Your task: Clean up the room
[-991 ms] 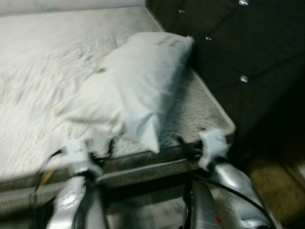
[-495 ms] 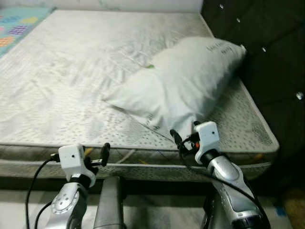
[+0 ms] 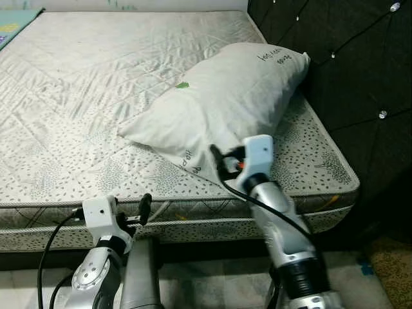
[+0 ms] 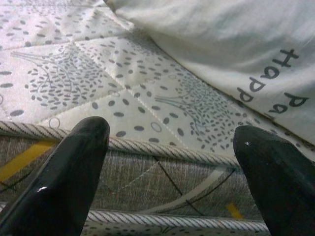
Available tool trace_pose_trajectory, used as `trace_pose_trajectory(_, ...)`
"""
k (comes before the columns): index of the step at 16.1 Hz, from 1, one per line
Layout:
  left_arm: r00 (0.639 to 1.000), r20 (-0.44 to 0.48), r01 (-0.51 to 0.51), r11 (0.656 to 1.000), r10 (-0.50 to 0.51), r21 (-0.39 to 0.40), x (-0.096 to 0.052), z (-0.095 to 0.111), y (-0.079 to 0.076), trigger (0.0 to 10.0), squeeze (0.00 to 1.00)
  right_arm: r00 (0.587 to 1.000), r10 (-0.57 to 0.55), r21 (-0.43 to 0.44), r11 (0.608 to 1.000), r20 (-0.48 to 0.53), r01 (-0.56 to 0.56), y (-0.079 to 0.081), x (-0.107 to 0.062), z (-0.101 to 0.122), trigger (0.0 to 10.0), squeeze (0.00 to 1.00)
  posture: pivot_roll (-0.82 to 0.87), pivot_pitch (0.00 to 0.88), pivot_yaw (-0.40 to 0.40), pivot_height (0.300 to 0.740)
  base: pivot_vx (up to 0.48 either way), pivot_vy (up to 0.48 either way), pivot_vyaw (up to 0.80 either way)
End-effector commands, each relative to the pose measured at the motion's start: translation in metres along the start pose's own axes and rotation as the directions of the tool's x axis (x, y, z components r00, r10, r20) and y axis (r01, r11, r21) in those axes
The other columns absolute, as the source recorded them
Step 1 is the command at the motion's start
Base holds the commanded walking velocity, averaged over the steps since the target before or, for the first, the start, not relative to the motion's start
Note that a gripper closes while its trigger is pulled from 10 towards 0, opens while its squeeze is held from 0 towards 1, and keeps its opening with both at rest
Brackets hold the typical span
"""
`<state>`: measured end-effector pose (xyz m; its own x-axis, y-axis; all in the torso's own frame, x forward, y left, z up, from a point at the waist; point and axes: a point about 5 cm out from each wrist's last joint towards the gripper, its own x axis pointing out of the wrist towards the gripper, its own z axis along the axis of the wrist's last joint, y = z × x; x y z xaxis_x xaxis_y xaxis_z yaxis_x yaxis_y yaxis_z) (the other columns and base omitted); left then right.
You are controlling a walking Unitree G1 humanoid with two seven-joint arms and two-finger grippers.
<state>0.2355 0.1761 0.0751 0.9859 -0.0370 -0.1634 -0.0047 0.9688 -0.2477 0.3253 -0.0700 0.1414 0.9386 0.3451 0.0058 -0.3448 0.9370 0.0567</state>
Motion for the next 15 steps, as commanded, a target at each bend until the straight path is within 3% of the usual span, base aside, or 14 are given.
trace_pose_trajectory(1,1.0,0.003,0.003,1.0,-0.003,0.002,-0.002,0.003,-0.001,10.0,0.0,0.999,0.012,0.009,1.0,-0.039,-0.012,0.004,0.001,-0.005,10.0,0.0,-0.03,0.11,-0.013,0.479,0.0,0.0,0.0)
trace_pose_trajectory(4,1.0,-0.001,0.005,1.0,-0.005,-0.002,-0.003,0.002,-0.002,10.0,0.0,0.997,0.033,0.016,0.999,-0.069,-0.032,0.011,0.0,-0.009,10.0,0.0,-0.04,0.121,-0.012,0.479,0.0,0.0,0.0)
trace_pose_trajectory(8,1.0,-0.005,0.002,1.0,-0.002,0.0,-0.003,0.003,0.0,10.0,0.0,0.99,-0.119,-0.063,0.991,-0.072,0.114,0.001,0.006,-0.012,10.0,0.0,-0.03,0.119,-0.009,0.479,0.0,0.0,0.0)
trace_pose_trajectory(11,1.0,-0.005,-0.001,1.0,0.001,0.006,-0.002,0.003,0.0,10.0,0.0,0.987,-0.099,-0.082,0.993,-0.13,0.088,0.006,0.011,-0.02,10.0,0.0,-0.02,0.118,-0.008,0.479,0.0,0.0,0.0)
trace_pose_trajectory(13,1.0,-0.005,-0.001,1.0,0.001,0.009,-0.001,0.003,0.001,10.0,0.0,0.976,-0.038,-0.129,0.992,-0.212,0.011,0.018,0.005,-0.037,10.0,0.0,-0.02,0.116,-0.007,0.479,0.0,0.0,0.0)
trace_pose_trajectory(15,1.0,-0.003,-0.003,1.0,0.003,0.008,-0.001,0.004,0.0,10.0,0.0,0.99,-0.111,-0.137,0.986,-0.088,0.098,0.007,0.002,-0.023,10.0,0.0,-0.01,0.113,-0.009,0.479,0.0,0.0,0.0)
